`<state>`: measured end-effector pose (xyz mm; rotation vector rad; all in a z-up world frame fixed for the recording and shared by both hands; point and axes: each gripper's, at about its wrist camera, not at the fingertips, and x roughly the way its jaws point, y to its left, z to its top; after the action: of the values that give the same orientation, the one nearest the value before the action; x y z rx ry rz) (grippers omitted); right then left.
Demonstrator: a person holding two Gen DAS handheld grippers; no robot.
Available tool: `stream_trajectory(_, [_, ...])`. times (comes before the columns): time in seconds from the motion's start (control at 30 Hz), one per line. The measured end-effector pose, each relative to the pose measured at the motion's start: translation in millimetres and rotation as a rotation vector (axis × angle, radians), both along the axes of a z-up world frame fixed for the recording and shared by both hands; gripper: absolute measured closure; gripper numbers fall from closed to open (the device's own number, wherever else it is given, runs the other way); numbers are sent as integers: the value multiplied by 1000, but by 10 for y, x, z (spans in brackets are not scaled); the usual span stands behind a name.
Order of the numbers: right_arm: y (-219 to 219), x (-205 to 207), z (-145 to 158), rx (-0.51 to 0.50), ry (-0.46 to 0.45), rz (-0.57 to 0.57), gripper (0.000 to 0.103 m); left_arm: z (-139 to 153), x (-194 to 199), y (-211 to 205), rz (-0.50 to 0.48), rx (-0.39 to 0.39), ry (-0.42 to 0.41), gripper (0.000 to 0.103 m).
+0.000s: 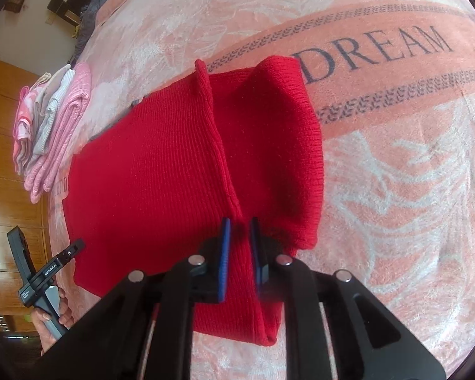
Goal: Fold small clothes
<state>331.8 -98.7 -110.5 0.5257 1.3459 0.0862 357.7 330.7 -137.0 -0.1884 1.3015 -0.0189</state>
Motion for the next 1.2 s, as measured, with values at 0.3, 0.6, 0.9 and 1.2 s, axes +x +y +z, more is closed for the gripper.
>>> stream_trajectory(0.3, [-184,-63,-281,84,50,-47,36,86,5,40,9,-26,-11,22])
stream_trajectory(0.6, [-82,30,-324,14,-17,-7,68,-64,11,56,6,-14,24,22])
stream_trajectory(0.9, [-61,34,-157,69,-53,-26,86,-72,10,108,13,-10,26,22])
stream_trajectory(1.2, [-31,28,-351,13,4,-42,86,-164,24,63,-21,21,24,15])
